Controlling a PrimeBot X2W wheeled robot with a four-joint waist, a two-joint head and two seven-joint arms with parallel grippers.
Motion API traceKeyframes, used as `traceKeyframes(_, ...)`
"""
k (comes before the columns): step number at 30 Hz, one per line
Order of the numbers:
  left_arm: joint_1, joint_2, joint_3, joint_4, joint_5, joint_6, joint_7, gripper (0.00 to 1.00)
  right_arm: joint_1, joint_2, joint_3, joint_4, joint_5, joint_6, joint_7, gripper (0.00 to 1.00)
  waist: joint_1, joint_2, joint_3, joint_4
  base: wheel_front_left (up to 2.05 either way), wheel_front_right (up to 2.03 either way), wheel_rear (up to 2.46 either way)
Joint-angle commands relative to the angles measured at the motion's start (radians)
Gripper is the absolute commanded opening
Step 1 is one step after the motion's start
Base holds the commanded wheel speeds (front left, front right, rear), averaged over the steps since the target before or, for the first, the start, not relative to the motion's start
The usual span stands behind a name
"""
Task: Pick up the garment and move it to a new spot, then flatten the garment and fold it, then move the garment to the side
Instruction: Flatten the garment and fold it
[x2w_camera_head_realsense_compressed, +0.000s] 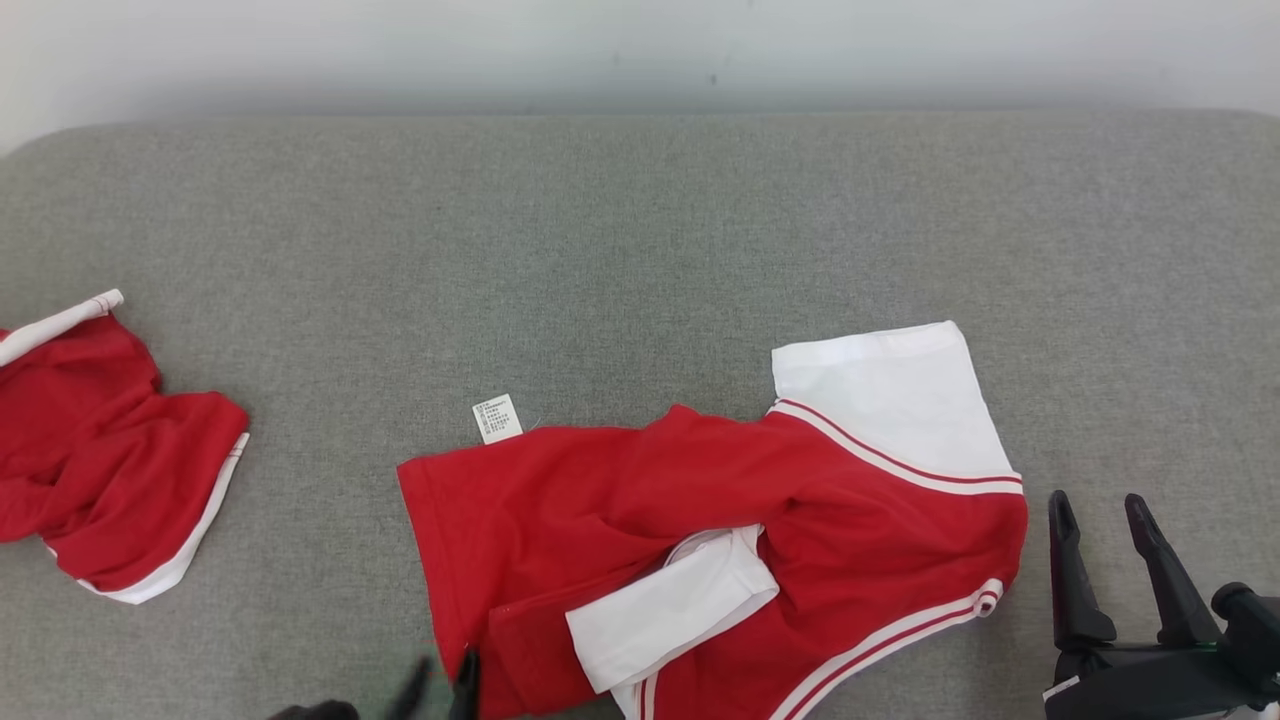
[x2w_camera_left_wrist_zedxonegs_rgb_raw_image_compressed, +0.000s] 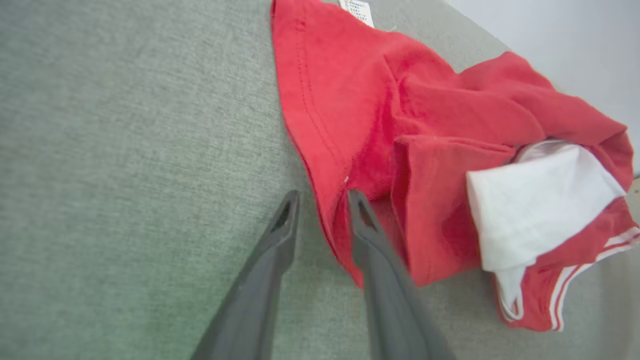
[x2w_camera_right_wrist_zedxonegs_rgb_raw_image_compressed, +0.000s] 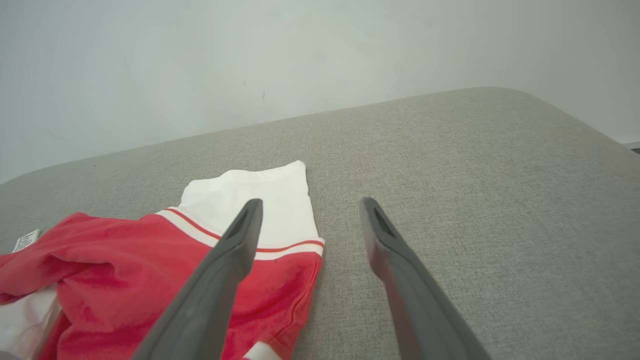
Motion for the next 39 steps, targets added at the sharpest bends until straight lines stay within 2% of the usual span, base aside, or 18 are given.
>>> traceKeyframes(1,-0.01,0.014,0.009,0.0,0.02,0.009,-0.018,1.0,0.002,0.002,-0.006,0.001,0.003,-0.001,-0.001,1.0,0.0001,0.0,-0.007,-0.003,0.0,0.0,0.0)
traceKeyframes(11,-0.129,0.097,0.065,-0.085,0.155,0.045,-0.152,1.0,-0.039,0.006,-0.035,-0.006,-0.023,-0.001,0.002,1.0,0.0001,0.0,-0.051,-0.024,0.0,0.0,0.0)
traceKeyframes(19,-0.237,0.128,0.096,-0.062,0.199,0.037,-0.235,1.0,-0.09,-0.014,0.0,0.002,-0.046,-0.001,0.01,1.0,0.0001,0.0,-0.086,-0.04,0.0,0.0,0.0)
traceKeyframes(27,-0.216,0.154,0.078,-0.008,0.251,0.05,-0.241,1.0,-0.084,-0.018,0.043,0.019,-0.053,-0.001,0.018,1.0,0.0001,0.0,-0.126,-0.046,0.0,0.0,0.0)
traceKeyframes(39,-0.148,0.156,0.056,0.014,0.235,0.058,-0.211,1.0,-0.011,0.021,0.079,-0.015,-0.053,-0.001,0.045,1.0,0.0001,0.0,-0.174,-0.042,0.0,0.0,0.0)
